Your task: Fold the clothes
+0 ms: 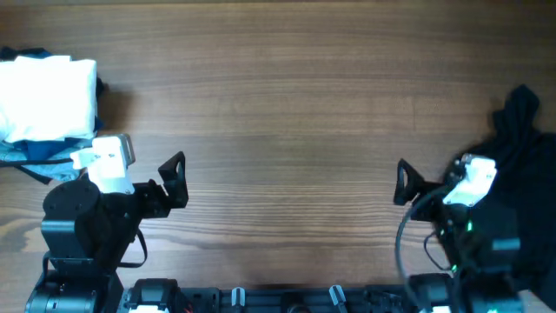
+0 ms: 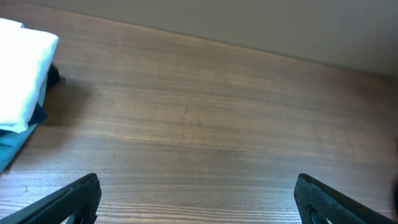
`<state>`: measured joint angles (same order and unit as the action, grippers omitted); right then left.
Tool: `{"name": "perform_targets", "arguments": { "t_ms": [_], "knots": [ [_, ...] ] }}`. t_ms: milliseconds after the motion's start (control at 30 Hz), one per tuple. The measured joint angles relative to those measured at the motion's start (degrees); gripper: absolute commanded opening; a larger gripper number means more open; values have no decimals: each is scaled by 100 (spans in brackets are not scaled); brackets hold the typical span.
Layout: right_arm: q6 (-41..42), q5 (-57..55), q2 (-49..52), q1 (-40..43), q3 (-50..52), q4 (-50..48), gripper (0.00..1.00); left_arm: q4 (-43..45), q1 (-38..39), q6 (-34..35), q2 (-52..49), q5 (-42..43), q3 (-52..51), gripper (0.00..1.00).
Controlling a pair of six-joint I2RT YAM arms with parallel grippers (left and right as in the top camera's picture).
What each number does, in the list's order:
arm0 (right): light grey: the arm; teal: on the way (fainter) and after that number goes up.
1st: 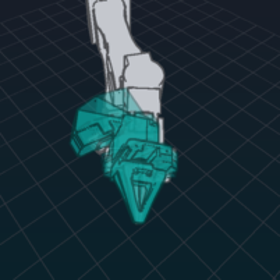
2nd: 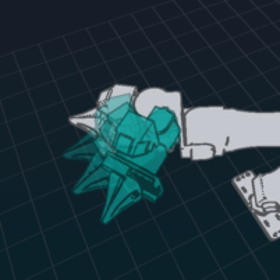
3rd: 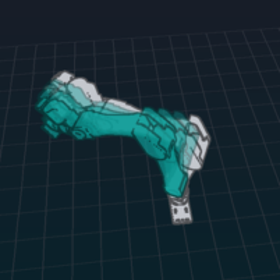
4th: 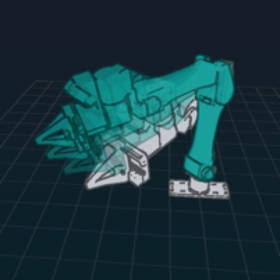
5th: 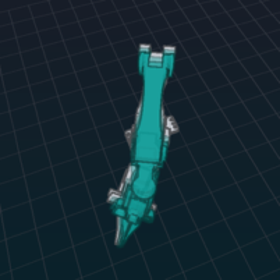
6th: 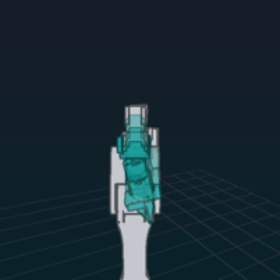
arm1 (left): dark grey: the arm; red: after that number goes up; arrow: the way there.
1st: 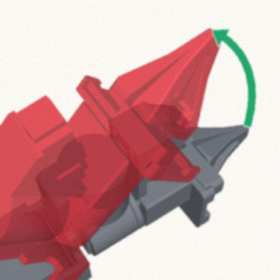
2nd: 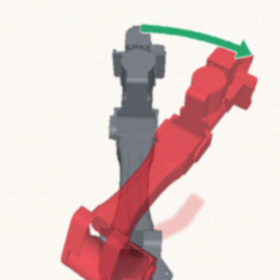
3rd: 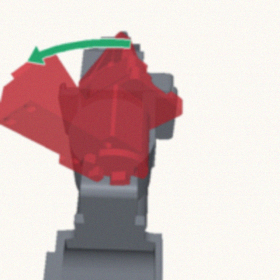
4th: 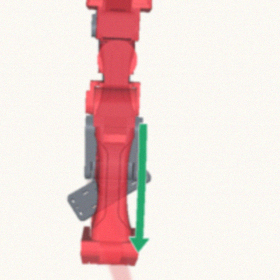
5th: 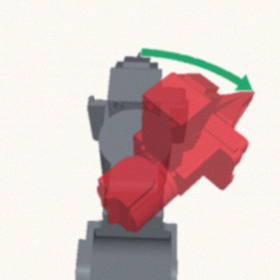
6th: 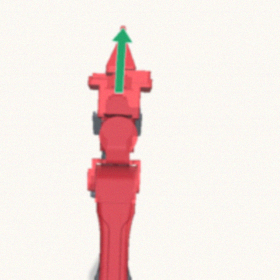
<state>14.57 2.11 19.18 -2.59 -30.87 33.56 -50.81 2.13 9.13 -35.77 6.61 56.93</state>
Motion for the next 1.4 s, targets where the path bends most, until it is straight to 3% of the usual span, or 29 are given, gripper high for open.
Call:
{"name": "perform_targets", "arguments": {
  "t_ms": [200,300,433,533,1400],
  "knots": [
    [-509,302,-1370,0,1661,-1891,100,4,0,4,0,0,-9,100],
    [-929,332,-1722,0,2286,-3014,100,7,0,15,0,0,-11,100],
    [-1733,345,-1808,0,2706,-3620,100,4,0,17,0,0,-11,100],
    [-2221,348,-1814,0,2898,-3497,100,4,0,17,0,0,-11,100],
    [-2218,345,-1818,0,3053,-3364,100,4,0,17,0,0,-11,100]
  ]
}}
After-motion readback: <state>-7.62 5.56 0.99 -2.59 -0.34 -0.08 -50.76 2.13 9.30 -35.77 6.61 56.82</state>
